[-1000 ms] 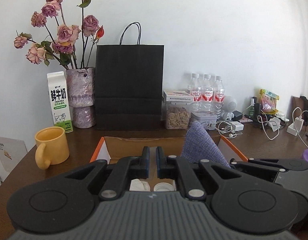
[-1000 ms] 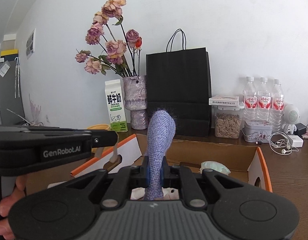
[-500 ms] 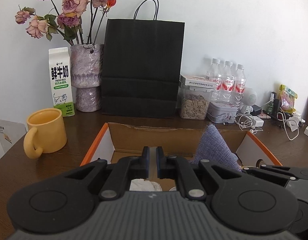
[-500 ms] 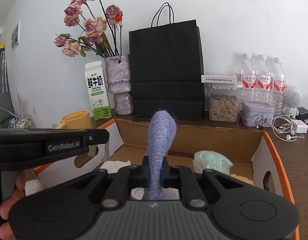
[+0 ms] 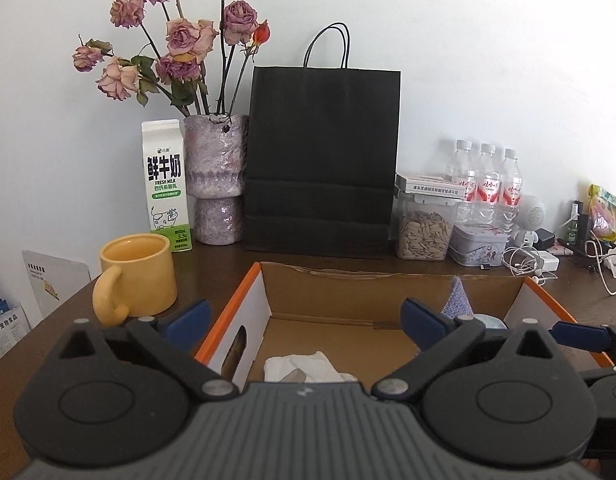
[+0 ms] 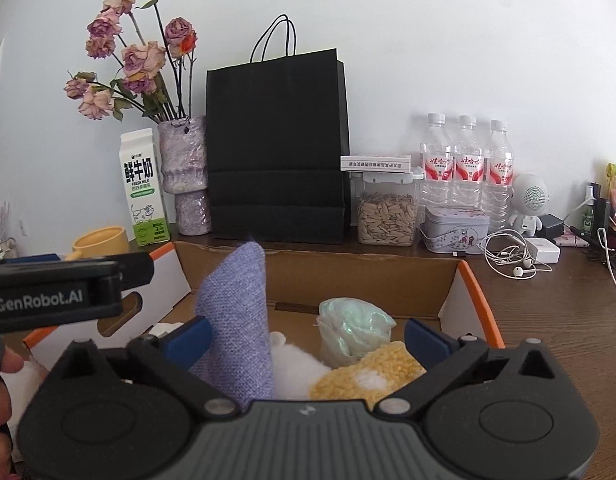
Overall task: Organize objects
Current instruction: 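Carry the pouch and strip into the box and open both tools, then move both tools back toward the plastic container and black cable, then grasp the white translucent container with the left tool while the right tool grasps the black cable, then carry the container and cable into the box and open both tools, then lift both open tools up out of the box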
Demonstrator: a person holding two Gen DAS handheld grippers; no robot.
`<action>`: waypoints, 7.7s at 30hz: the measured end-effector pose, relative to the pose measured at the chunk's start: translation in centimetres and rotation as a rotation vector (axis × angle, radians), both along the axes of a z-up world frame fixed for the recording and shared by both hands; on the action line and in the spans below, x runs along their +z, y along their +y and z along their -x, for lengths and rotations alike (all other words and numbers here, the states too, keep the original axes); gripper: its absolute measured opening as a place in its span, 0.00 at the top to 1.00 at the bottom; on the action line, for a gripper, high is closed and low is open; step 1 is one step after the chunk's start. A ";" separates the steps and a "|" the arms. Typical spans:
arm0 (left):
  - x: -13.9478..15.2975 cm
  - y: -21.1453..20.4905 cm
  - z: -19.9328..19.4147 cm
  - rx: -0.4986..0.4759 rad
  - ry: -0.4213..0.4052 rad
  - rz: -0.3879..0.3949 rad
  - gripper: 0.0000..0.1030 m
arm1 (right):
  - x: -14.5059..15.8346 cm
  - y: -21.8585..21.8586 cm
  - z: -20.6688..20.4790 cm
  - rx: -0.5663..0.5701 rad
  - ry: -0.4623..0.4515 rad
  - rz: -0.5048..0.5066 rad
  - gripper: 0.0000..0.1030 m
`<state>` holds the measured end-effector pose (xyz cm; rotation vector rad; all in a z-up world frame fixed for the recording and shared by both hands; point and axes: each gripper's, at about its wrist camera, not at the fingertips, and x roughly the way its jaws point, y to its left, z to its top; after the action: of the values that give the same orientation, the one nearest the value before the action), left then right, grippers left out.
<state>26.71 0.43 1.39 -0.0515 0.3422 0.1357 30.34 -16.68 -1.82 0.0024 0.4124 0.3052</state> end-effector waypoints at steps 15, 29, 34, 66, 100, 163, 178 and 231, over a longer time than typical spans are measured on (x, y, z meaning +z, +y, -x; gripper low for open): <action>1.3 0.2 2.1 -0.009 -0.027 0.019 0.00 | 1.2 -0.8 1.8 0.017 -0.037 -0.022 0.00; 2.4 0.7 6.6 -0.025 -0.015 0.002 0.00 | 2.4 -2.0 7.5 0.065 -0.061 0.021 0.00; 2.5 1.1 8.0 -0.022 -0.006 -0.015 0.00 | 2.4 -2.8 9.3 0.062 -0.057 0.042 0.00; -1.8 9.7 14.3 0.097 0.199 -0.043 0.00 | -4.2 -9.7 10.1 0.112 0.225 0.169 0.00; -4.9 7.4 7.2 0.215 0.319 0.124 0.00 | -5.0 -9.1 7.3 0.191 0.247 0.148 0.05; -0.2 4.7 13.8 0.006 0.001 0.017 0.36 | -1.8 -8.5 14.1 0.181 -0.010 0.009 0.65; 1.5 0.0 7.7 -0.107 -0.043 0.061 0.36 | 3.1 -4.2 9.1 0.204 -0.146 -0.069 0.65; -0.1 -0.6 2.1 -0.032 -0.106 0.004 0.00 | 1.2 -4.3 2.3 0.049 -0.121 -0.074 0.00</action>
<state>24.58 -0.16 1.33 -0.0568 0.2370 0.1006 28.08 -20.99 -0.59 0.0464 0.2811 0.3672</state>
